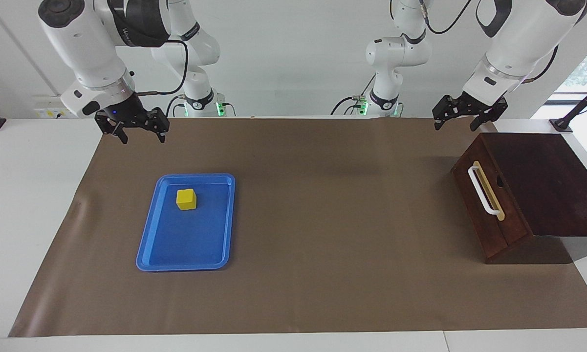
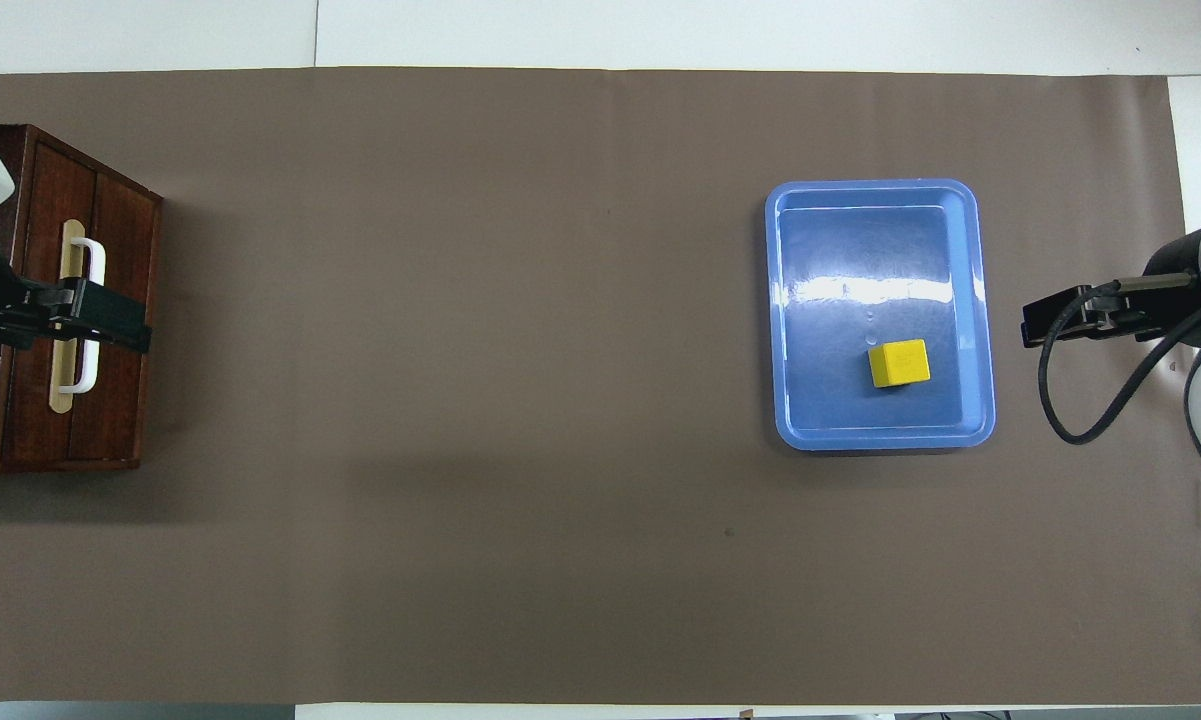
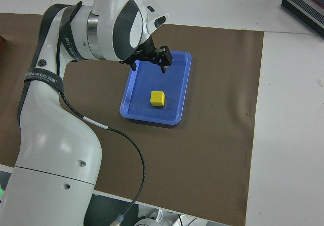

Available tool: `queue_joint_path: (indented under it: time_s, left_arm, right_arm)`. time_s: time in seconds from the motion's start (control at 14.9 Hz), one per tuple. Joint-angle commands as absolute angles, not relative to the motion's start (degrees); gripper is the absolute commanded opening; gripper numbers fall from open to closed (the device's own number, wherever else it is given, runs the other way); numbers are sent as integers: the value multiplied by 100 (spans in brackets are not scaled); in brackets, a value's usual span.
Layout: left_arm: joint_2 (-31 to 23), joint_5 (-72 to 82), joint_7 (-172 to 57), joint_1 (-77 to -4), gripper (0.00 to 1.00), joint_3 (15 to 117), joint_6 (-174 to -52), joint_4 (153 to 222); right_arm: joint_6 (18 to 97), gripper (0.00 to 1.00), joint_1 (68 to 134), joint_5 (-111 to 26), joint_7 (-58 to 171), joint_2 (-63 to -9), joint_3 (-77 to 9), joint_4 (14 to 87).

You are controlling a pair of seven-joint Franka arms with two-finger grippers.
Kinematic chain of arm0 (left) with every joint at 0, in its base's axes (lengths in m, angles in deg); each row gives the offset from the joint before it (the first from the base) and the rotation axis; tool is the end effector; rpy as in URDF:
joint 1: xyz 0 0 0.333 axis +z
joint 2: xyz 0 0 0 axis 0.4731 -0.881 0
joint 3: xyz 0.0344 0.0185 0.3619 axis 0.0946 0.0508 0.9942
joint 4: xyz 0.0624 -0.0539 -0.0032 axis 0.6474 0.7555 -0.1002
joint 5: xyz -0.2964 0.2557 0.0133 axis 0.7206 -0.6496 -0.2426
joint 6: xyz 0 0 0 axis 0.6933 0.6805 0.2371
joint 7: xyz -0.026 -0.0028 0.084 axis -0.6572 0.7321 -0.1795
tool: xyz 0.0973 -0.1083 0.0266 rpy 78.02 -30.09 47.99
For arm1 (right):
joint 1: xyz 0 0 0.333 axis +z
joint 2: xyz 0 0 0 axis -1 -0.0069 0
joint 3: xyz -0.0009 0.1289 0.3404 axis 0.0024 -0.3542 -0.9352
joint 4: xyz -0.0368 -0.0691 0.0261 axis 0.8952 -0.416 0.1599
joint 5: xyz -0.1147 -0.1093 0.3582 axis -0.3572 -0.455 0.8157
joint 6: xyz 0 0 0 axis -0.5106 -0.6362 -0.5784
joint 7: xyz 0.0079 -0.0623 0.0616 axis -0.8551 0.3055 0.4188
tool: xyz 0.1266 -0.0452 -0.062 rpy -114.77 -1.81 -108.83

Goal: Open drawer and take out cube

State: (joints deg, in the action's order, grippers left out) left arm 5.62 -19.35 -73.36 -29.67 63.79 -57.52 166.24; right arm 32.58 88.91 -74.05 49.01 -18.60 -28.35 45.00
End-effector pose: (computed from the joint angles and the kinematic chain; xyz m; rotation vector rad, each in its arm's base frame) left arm 0.5350 -0.0636 0.6311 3.1244 -0.1829 -0.1660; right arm 0.5361 0.0065 0.5897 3.1281 0.0389 -0.1026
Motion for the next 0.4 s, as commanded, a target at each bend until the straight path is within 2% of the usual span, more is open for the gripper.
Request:
queue_joint_path:
  time_s: [0.0,0.34]
  left_arm:
    - [563,-1954,-7418,-3061,100,6498,-5839,16635]
    - [563,-1919,-7401,-3061,100,6516,-5839,16618]
  right_arm:
    - [3088,100,8864,-7397,5055,-1925,-2842,4364]
    - [3097,100,8864,-7397,5029,-1925,-2842,4355]
